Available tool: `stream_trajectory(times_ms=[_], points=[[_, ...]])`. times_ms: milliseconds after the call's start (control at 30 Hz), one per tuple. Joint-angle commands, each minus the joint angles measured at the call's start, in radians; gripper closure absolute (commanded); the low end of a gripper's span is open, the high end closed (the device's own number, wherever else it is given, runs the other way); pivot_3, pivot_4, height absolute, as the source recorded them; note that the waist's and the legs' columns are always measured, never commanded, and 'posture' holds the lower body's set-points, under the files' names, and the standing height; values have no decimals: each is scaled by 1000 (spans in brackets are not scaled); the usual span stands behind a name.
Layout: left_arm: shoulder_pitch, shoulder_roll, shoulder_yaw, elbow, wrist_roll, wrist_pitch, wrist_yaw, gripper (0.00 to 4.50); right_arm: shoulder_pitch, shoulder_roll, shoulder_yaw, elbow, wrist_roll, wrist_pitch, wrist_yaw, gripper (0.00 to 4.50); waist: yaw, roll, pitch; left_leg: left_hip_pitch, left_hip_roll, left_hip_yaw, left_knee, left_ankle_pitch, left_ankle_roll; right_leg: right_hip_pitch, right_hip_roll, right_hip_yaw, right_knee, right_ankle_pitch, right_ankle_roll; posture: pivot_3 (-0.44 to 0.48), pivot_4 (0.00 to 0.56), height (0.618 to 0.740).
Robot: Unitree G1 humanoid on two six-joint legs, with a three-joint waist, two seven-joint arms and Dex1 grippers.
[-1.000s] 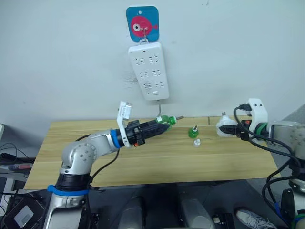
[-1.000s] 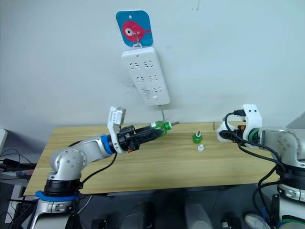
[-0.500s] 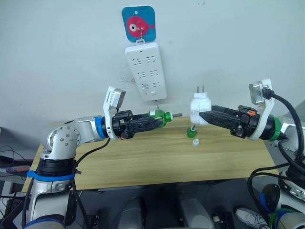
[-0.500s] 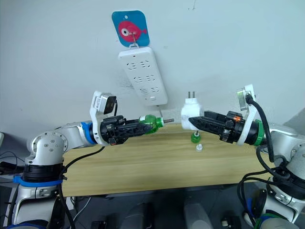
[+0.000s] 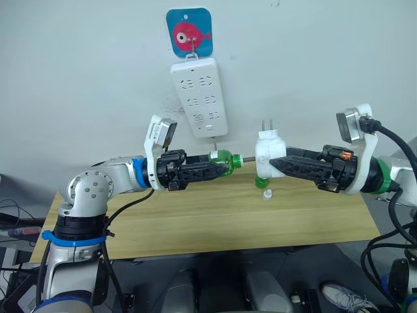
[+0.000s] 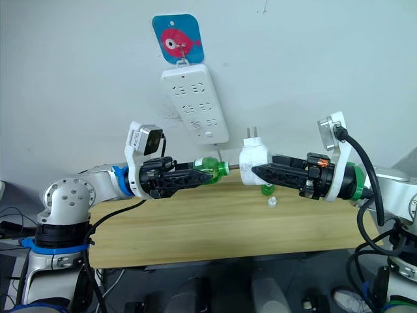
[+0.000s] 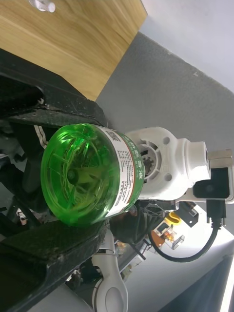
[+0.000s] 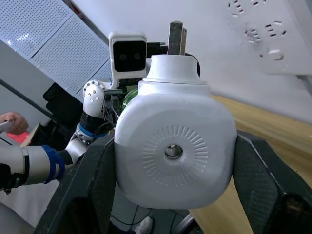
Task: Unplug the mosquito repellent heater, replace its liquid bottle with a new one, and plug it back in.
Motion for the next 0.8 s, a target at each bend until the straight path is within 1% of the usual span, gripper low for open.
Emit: stream_trajectory(times_ms=[33,267,367,600,800], points=[[-1,-3,4,-34,-20,-9,-17,2197,11,-40,26,-27,77,-74,-10,1558,0,0,0,0,0,0,0,0,0,0,0,0,0,0,0,-196,154,740],[8,-9,-6,-41,-23,-13,-26,2197,43,-103,88,-56,135,-165,-29,1558,2,0,0,0,0,0,0,0,0,0,0,0,0,0,0,-200,151,740],[1,-23,6,-32,-49,-1,-12,2197,57,-125,104,-70,149,-192,-30,1558,2,0,0,0,0,0,0,0,0,0,0,0,0,0,0,-200,151,740],[5,-23,0,-34,-50,-3,-16,2197,77,-167,131,-92,164,-230,-16,1558,2,0,0,0,0,0,0,0,0,0,0,0,0,0,0,-203,150,740],[8,4,-12,-48,-59,19,-54,2197,93,-184,143,-85,158,-258,-15,1558,2,0,0,0,0,0,1,0,0,0,0,0,0,0,0,-202,150,740]])
